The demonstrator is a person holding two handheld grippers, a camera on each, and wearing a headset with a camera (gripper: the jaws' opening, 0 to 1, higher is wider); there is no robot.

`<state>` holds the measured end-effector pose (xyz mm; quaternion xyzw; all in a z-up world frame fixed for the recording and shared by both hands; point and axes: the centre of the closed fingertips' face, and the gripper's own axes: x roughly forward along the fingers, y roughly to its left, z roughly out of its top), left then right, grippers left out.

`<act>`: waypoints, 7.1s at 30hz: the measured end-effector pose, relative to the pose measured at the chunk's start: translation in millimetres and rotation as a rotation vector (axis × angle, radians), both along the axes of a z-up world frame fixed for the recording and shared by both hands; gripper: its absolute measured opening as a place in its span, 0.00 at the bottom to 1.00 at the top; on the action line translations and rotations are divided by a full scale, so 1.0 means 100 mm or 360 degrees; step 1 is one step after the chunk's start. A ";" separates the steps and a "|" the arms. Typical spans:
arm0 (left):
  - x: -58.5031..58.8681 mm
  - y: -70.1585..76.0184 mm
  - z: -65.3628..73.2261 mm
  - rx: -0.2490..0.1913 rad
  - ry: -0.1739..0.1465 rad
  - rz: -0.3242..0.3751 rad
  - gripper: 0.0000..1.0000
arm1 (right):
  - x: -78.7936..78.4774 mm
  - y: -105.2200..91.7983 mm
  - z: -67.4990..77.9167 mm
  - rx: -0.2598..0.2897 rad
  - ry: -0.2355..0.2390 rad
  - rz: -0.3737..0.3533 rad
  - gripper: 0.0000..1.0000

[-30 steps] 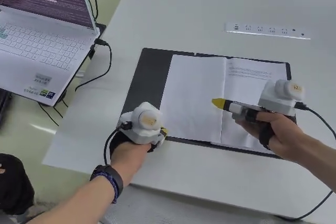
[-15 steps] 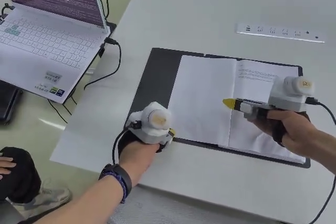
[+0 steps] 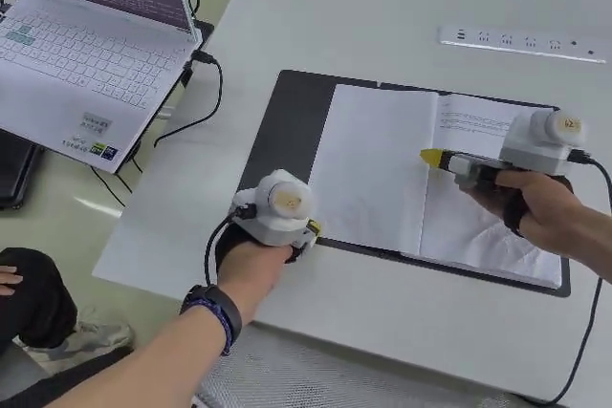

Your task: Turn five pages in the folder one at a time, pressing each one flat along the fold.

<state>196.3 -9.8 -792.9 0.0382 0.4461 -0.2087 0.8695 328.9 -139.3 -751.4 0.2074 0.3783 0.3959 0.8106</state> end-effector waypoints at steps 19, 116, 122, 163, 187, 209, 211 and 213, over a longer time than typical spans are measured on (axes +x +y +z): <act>0.01 -0.02 0.00 -0.0005 0.0023 0.0010 0.00 | 0.10 0.02 -0.12 0.0042 0.0026 -0.0006 0.00; 0.01 0.01 0.00 -0.0075 0.0043 0.0015 0.00 | 0.62 0.09 -0.18 0.0145 -0.0077 -0.0154 0.00; 0.01 0.01 0.01 -0.0097 0.0042 0.0024 0.00 | 0.52 0.05 -0.16 0.0173 -0.0080 -0.0192 0.00; 0.01 -0.01 0.00 -0.0103 0.0020 -0.0004 0.00 | -0.71 0.14 -0.12 0.0132 -0.0048 0.0091 0.00; 0.02 -0.02 -0.01 -0.0105 0.0016 -0.0004 0.00 | -1.28 0.16 -0.15 0.0130 0.0006 0.0232 0.00; 0.00 -0.02 -0.01 -0.0102 0.0054 0.0020 0.00 | -1.28 0.09 -0.23 0.0091 0.0049 0.0186 0.00; -0.02 -0.04 0.00 -0.0129 0.0082 0.0028 0.00 | -1.28 0.07 -0.24 0.0094 0.0070 0.0166 0.00; -0.02 -0.08 0.04 -0.0180 0.0064 0.0027 0.00 | -1.27 0.04 -0.25 0.0118 0.0100 0.0136 0.00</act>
